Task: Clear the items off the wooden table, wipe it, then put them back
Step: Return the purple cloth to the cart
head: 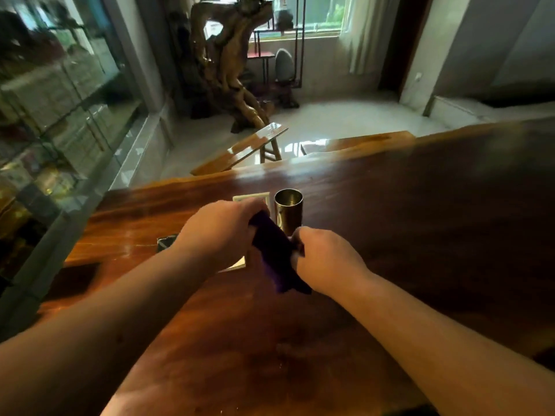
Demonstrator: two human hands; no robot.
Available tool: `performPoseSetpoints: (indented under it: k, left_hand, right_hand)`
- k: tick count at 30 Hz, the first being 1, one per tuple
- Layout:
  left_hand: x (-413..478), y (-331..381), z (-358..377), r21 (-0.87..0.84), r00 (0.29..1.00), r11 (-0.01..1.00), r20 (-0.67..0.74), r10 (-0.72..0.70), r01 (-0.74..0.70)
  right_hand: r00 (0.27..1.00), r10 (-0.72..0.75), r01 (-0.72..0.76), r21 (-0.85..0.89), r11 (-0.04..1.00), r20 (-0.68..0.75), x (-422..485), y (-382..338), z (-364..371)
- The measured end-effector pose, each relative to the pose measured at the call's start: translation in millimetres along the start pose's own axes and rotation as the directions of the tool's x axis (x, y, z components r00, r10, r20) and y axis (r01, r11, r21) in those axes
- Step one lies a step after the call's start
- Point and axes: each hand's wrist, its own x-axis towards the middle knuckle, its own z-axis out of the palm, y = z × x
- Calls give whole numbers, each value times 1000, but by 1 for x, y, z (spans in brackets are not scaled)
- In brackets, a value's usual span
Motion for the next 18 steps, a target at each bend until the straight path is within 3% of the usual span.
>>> performPoseSetpoints:
  k: [4,10,14,18]
  left_hand:
    - [29,40,-16,-18,991,991,23,132,-131]
    - [51,94,-25,56,915,920,146,377,-388]
    - [53,135,-11,1,850,874,235,472,-486]
    - [49,193,16,-48,723,764,289,627,-644]
  right_hand:
    - [989,116,-110,70,991,-90,-26,19,-42]
    - [938,335,-313,196,929,-92,-97,47,-80]
    - [877,429,-420,87,903,-216,-163,64,-97]
    - [776,555,-590,-35,806,-298,-248,82,-109]
